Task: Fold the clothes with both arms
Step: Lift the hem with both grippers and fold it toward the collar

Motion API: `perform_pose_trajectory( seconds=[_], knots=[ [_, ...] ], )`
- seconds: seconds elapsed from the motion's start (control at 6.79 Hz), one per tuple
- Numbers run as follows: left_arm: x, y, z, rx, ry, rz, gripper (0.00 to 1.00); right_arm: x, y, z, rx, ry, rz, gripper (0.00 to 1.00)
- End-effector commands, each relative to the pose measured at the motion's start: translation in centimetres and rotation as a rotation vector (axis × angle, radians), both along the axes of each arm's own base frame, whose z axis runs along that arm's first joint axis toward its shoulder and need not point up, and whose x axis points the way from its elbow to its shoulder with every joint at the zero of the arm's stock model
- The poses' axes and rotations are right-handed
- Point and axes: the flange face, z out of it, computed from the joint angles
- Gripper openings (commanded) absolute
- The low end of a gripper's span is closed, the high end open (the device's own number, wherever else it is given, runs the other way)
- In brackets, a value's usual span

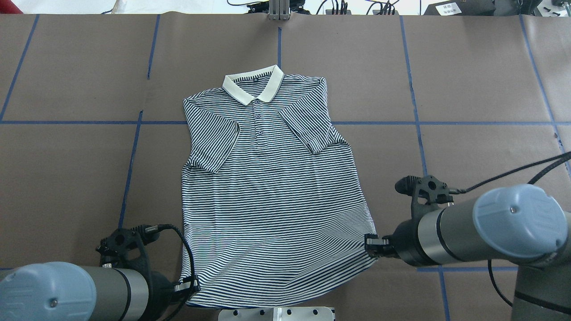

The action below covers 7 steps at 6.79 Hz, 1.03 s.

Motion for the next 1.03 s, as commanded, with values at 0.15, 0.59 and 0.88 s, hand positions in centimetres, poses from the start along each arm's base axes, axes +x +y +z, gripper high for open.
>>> perform_pose_trajectory(
  seconds=[0.15,0.59,0.88],
  knots=[
    [-3.8,-10.6,0.2,0.101,-0.026,-0.121,0.0,-0.2,-13.6,-0.6,0.308,0.061,0.047,0.0],
    [-1.4,-21.4,2.5,0.108,-0.123,-0.242,0.0,-4.3,-26.9,-0.2,0.4,0.151,0.087,0.0],
    [-0.3,-29.5,6.6,0.154,-0.135,-0.307,0.0,-9.3,-33.9,2.5,0.424,0.128,0.118,0.0]
  ],
)
